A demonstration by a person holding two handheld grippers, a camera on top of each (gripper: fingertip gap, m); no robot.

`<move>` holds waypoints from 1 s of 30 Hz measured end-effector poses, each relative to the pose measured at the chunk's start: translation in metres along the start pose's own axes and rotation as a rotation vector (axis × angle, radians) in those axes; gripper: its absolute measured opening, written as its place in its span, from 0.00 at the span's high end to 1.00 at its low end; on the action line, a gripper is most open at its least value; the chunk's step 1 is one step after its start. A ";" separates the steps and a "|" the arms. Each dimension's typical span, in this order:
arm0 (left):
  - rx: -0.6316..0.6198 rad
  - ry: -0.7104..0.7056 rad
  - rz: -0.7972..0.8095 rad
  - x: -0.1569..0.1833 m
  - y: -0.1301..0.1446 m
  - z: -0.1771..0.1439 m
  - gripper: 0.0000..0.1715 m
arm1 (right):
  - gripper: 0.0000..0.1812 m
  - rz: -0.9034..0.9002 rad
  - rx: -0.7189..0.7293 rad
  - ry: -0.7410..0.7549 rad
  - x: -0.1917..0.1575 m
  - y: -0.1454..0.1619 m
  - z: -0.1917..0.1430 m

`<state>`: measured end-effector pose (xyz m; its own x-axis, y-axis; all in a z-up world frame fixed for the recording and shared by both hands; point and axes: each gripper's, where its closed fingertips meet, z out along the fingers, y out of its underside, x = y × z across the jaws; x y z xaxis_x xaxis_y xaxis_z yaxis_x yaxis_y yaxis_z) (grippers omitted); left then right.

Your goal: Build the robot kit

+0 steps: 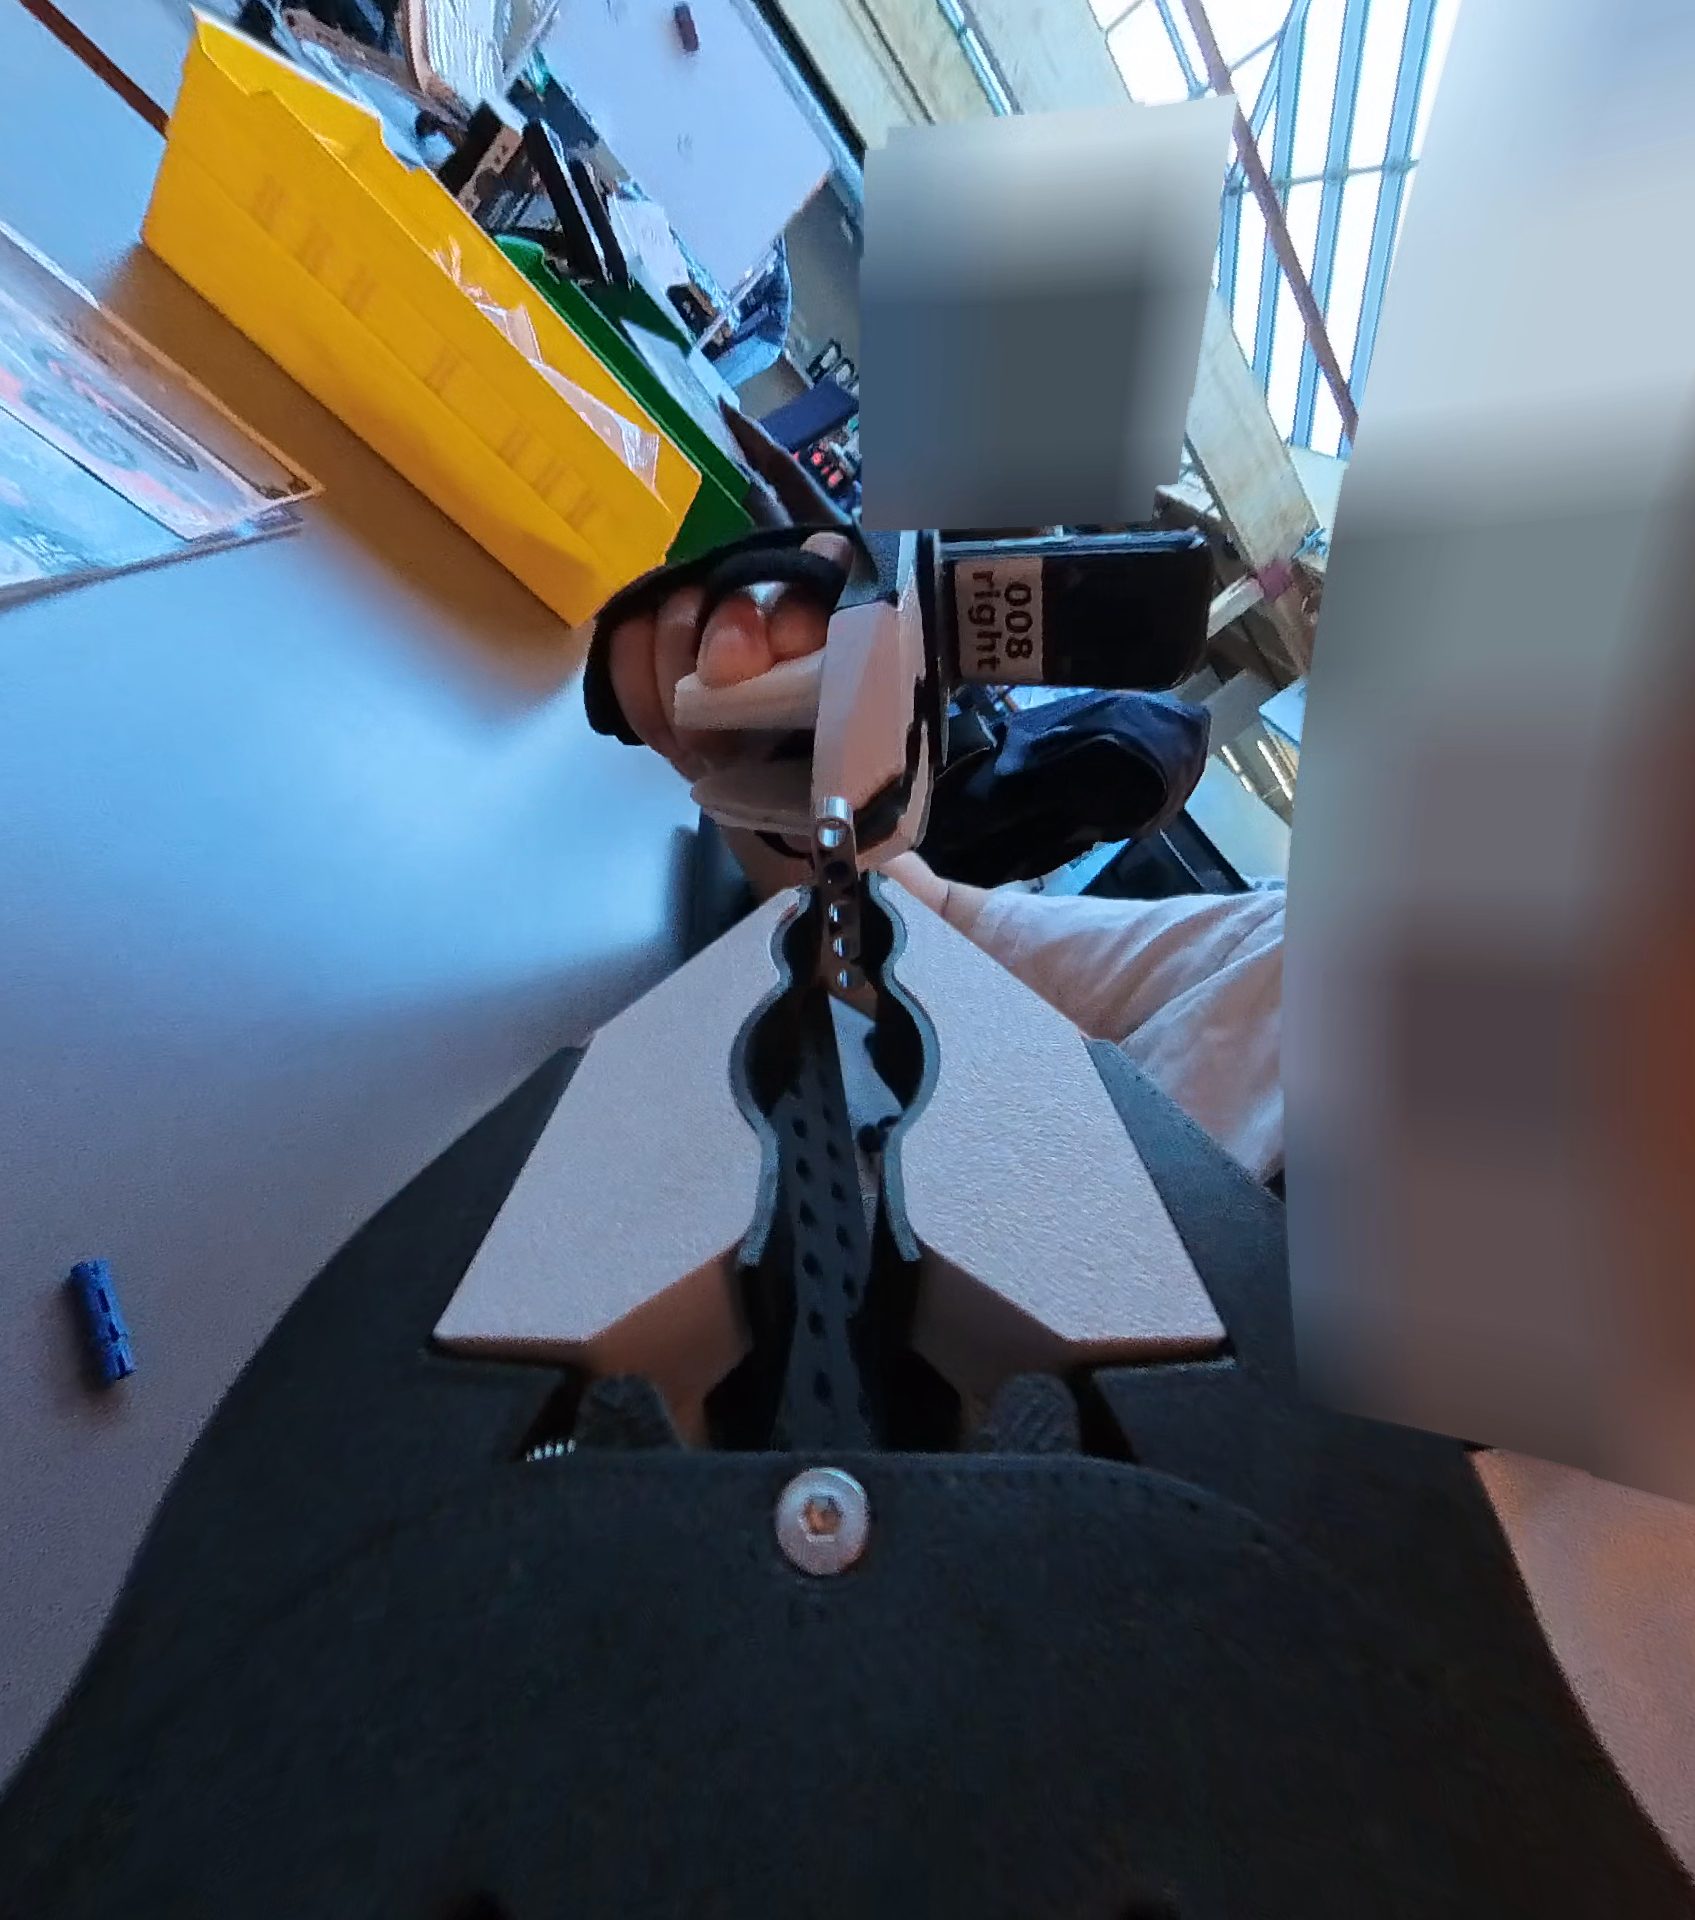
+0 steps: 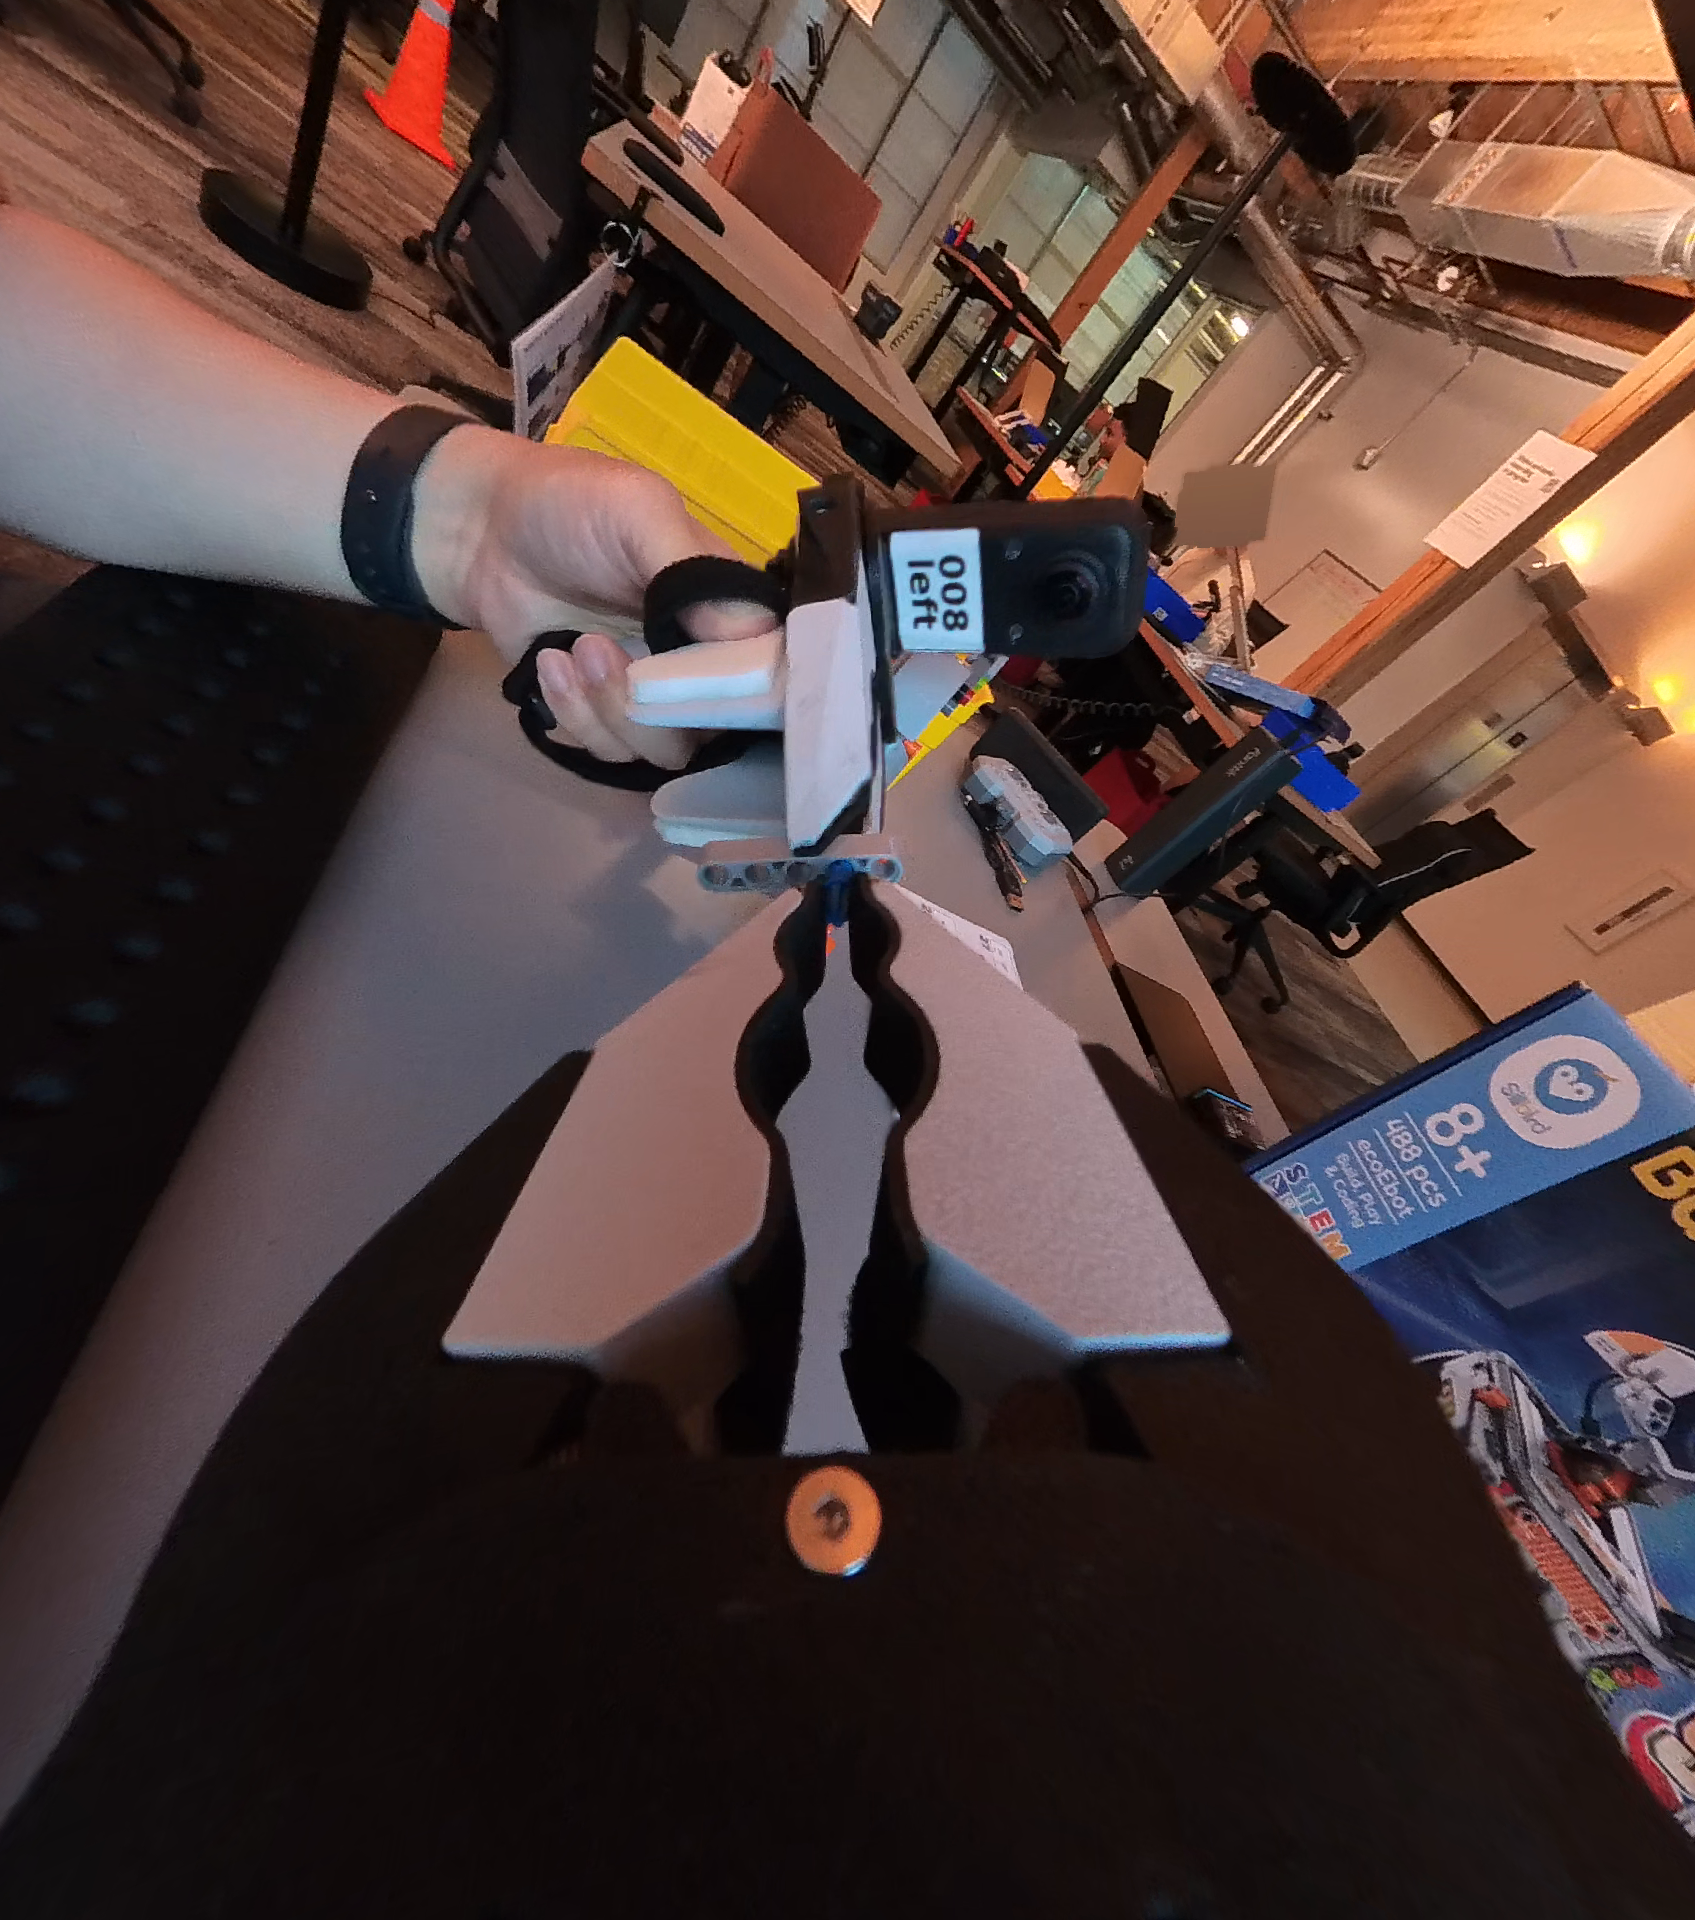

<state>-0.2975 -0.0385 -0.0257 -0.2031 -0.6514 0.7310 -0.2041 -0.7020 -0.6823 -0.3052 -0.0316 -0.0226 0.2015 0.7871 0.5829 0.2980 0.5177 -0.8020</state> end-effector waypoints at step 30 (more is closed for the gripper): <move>-0.507 0.190 -0.218 0.021 0.096 0.003 0.97 | 0.85 0.311 0.025 -0.673 -0.100 -0.005 -0.003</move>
<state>-0.3186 -0.1206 -0.0755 -0.2633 -0.4114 0.8726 -0.6838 -0.5585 -0.4696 -0.3239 -0.1141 -0.0770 -0.3450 0.9297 0.1290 0.2978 0.2387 -0.9243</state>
